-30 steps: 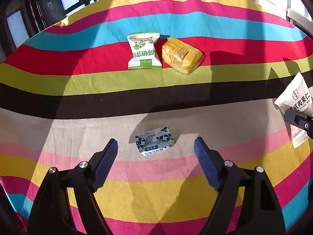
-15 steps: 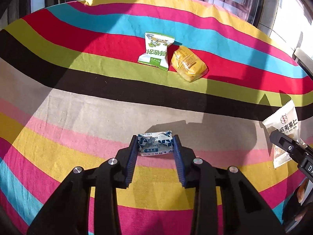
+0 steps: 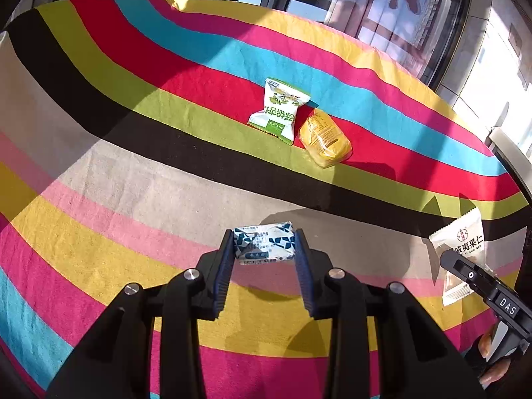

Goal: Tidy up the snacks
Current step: 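Carry the milk pack with the left tool while the right tool carries the pastry bag, release into box, then return both tools to the table above the last two snacks, then grasp the yellow bread pack with the right tool while the left tool grasps the green-white bag, then carry the green-white bag with the left tool while the right tool carries the yellow pack, release into box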

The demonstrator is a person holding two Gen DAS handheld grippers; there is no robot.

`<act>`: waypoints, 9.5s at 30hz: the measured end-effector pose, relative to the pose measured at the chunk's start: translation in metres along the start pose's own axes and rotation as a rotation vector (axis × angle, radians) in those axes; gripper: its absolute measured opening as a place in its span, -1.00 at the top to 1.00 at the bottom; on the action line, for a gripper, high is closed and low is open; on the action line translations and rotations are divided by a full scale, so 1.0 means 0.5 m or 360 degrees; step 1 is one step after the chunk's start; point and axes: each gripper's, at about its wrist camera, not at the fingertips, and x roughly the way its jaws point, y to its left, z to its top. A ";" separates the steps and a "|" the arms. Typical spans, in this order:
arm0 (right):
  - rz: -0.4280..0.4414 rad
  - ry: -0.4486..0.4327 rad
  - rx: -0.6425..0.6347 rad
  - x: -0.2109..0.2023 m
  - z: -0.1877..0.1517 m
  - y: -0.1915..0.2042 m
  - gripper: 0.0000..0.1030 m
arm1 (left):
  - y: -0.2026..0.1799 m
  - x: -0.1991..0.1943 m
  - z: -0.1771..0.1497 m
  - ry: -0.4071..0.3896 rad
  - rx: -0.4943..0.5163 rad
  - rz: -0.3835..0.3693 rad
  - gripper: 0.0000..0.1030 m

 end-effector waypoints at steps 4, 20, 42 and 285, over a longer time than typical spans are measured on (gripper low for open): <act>0.0045 0.0067 0.0007 0.010 -0.001 0.003 0.56 | -0.003 -0.010 0.000 -0.0043 0.0017 -0.0016 0.31; 0.0414 0.0169 0.0190 -0.035 -0.102 0.129 0.56 | 0.036 -0.175 -0.115 -0.0122 0.0237 0.0293 0.31; 0.0619 0.0348 -0.0199 0.000 -0.206 0.386 0.56 | 0.211 -0.316 -0.249 -0.0076 0.0093 0.0494 0.30; 0.0527 0.0663 -0.1433 0.082 -0.547 0.831 -0.16 | 0.492 -0.583 -0.490 -0.0247 -0.0354 0.1127 -0.74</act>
